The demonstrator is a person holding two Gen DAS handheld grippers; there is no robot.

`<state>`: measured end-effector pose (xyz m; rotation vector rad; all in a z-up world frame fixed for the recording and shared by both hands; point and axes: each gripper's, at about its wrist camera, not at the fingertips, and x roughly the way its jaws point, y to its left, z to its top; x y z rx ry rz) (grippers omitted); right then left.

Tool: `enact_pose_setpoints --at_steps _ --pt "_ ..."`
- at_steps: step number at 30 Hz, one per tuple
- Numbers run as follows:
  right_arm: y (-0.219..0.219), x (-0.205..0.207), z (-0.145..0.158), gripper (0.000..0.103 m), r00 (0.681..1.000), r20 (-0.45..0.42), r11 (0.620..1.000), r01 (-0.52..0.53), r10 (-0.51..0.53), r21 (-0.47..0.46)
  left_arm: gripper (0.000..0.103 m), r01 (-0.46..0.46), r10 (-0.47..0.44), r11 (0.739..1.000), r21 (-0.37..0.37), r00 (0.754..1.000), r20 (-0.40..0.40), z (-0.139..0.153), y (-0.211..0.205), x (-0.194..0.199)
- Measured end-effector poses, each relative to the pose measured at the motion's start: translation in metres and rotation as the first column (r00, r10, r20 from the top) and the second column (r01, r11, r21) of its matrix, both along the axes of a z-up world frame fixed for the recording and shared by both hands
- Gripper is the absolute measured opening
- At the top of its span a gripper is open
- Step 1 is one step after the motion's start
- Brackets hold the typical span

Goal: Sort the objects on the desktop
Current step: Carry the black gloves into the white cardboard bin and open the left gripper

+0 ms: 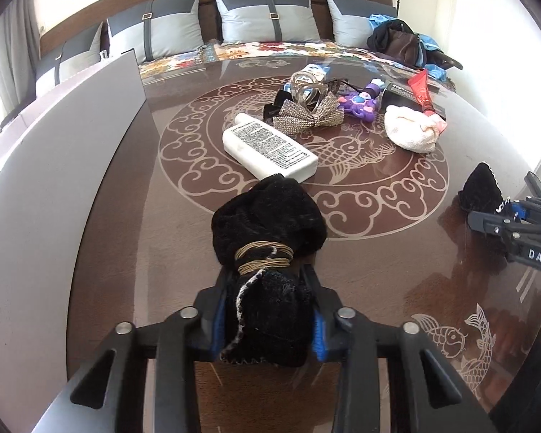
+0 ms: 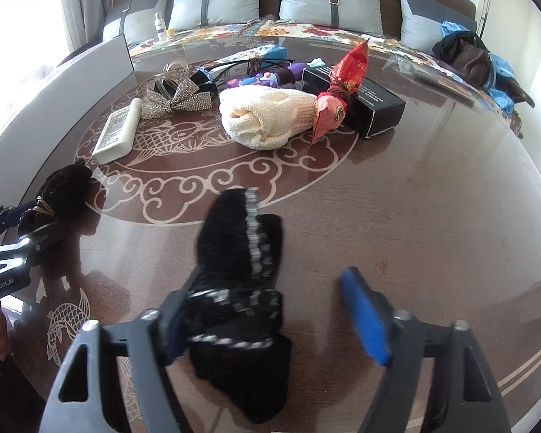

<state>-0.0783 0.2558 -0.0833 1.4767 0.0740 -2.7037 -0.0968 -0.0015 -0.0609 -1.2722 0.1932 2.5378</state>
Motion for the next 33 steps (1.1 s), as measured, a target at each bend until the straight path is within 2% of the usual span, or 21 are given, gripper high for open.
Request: enact_pose_setpoints --at_steps 1,3,5,7,11,14,17,20,23,25,27,28,29,30,32,33 --pt "0.0 -0.003 0.002 0.035 1.0 0.01 1.0 0.003 -0.004 0.008 0.034 -0.002 0.002 0.999 0.034 1.0 0.005 0.001 -0.005 0.0" --pt "0.001 -0.005 0.007 0.035 1.0 0.021 1.0 0.013 -0.012 -0.021 0.033 -0.01 0.008 0.991 0.136 1.0 0.018 0.008 -0.017 0.0" --pt "0.0 -0.001 0.018 0.035 1.0 -0.008 0.999 0.021 -0.021 -0.047 0.033 -0.001 0.002 0.975 0.224 1.0 -0.006 0.023 -0.026 0.003" --pt "-0.002 0.005 0.029 0.035 0.999 -0.03 0.996 0.014 -0.017 -0.087 0.033 0.02 -0.006 0.966 0.258 0.999 -0.053 0.041 -0.032 0.009" --pt "-0.021 0.009 0.045 0.035 0.999 -0.05 0.997 -0.024 0.02 -0.071 0.033 0.033 0.001 0.945 0.324 0.995 -0.102 0.075 -0.052 0.024" --pt "-0.05 0.005 0.069 0.035 0.993 -0.097 0.992 -0.083 0.073 -0.097 0.033 -0.034 0.083 0.925 0.378 0.99 -0.114 0.102 -0.089 0.033" --pt "-0.1 -0.005 0.104 0.035 0.973 -0.165 0.971 -0.187 0.162 -0.147 0.033 -0.144 0.214 0.902 0.407 0.968 -0.132 0.129 -0.145 0.037" --pt "-0.17 -0.016 0.137 0.035 0.932 -0.229 0.925 -0.326 0.28 -0.197 0.033 -0.262 0.322 0.9 0.347 0.938 -0.128 0.138 -0.2 0.029" --pt "-0.246 -0.028 0.155 0.035 0.881 -0.257 0.855 -0.458 0.399 -0.242 0.033 -0.379 0.412 0.881 0.285 0.909 -0.064 0.126 -0.253 0.013" --pt "-0.292 -0.035 0.155 0.035 0.855 -0.25 0.82 -0.511 0.454 -0.259 0.033 -0.438 0.453 0.869 0.229 0.892 -0.015 0.112 -0.279 0.002" --pt "-0.333 -0.043 0.147 0.035 0.835 -0.224 0.799 -0.547 0.502 -0.249 0.034 -0.463 0.466 0.869 0.173 0.884 0.027 0.097 -0.295 -0.008" --pt "-0.351 -0.046 0.14 0.036 0.827 -0.205 0.792 -0.561 0.523 -0.24 0.036 -0.47 0.466 0.871 0.14 0.883 0.064 0.089 -0.299 -0.014" --pt "-0.368 -0.051 0.132 0.038 0.82 -0.179 0.787 -0.572 0.544 -0.231 0.043 -0.483 0.474 0.87 0.1 0.875 0.103 0.081 -0.303 -0.019" --pt "-0.383 -0.055 0.123 0.042 0.812 -0.14 0.782 -0.583 0.566 -0.22 0.056 -0.505 0.495 0.862 0.054 0.859 0.131 0.074 -0.305 -0.022" --pt "-0.399 -0.063 0.106 0.074 0.809 -0.077 0.783 -0.585 0.583 -0.212 0.07 -0.543 0.538 0.84 -0.005 0.832 0.137 0.068 -0.309 -0.019" --pt "-0.402 -0.063 0.102 0.079 0.812 -0.074 0.787 -0.581 0.579 -0.209 0.07 -0.549 0.545 0.836 0.0 0.83 0.118 0.071 -0.312 -0.012"
